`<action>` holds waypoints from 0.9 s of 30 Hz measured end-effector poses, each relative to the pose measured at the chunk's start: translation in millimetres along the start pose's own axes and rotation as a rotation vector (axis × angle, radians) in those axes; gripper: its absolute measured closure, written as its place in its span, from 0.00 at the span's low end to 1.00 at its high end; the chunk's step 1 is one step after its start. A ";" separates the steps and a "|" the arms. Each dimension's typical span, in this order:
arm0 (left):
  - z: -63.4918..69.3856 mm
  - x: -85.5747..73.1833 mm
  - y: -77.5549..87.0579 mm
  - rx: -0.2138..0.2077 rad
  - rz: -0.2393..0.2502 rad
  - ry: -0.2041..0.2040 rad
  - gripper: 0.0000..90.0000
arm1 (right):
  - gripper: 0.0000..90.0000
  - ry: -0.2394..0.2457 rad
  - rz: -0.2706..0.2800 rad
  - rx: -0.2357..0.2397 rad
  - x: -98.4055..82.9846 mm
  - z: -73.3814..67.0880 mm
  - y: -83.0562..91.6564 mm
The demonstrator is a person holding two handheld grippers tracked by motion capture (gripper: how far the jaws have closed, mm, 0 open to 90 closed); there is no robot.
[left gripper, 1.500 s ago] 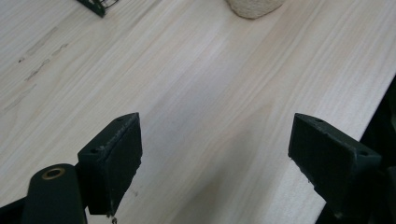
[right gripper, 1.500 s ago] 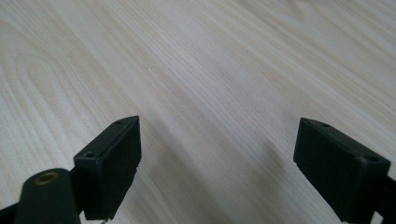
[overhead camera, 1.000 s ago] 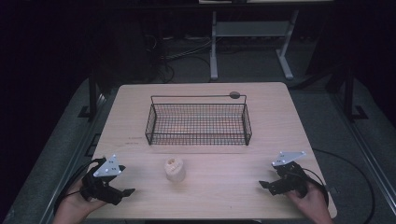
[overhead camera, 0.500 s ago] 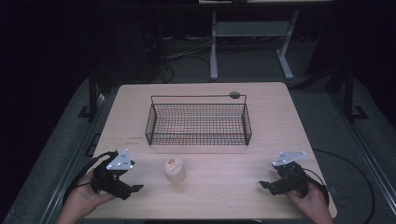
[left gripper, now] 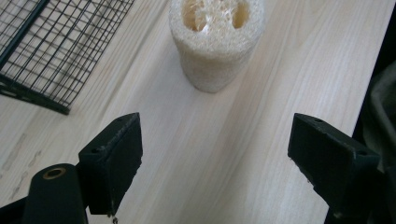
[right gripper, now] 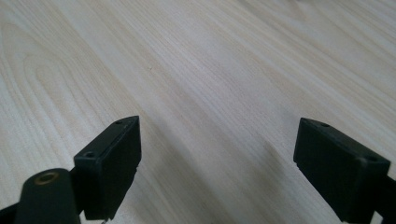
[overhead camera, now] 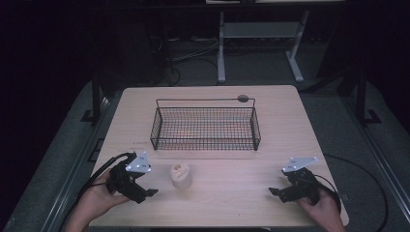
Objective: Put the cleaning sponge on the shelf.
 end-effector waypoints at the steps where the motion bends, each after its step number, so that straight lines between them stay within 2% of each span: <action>1: 0.4 1.4 -0.4 -0.001 -0.004 -0.003 0.19 | 0.16 0.000 0.000 0.000 0.1 -0.1 0.0; 9: 1.3 9.4 -2.3 -0.004 -0.019 -0.020 0.19 | 0.16 0.001 0.004 0.002 1.3 -1.2 -0.5; 27: 2.3 30.0 -17.9 -0.021 -0.056 -0.050 0.19 | 0.16 0.005 0.005 0.002 1.0 -0.9 0.4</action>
Point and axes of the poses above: each handheld gripper's, and its own axes: y roughly backward along the jaws, x roughly out of its top, z roughly to its right, the point moved 3 cm from there along -y, roughly forward along the jaws, and after that the axes turned 8 degrees about y, right-handed, at the moved point
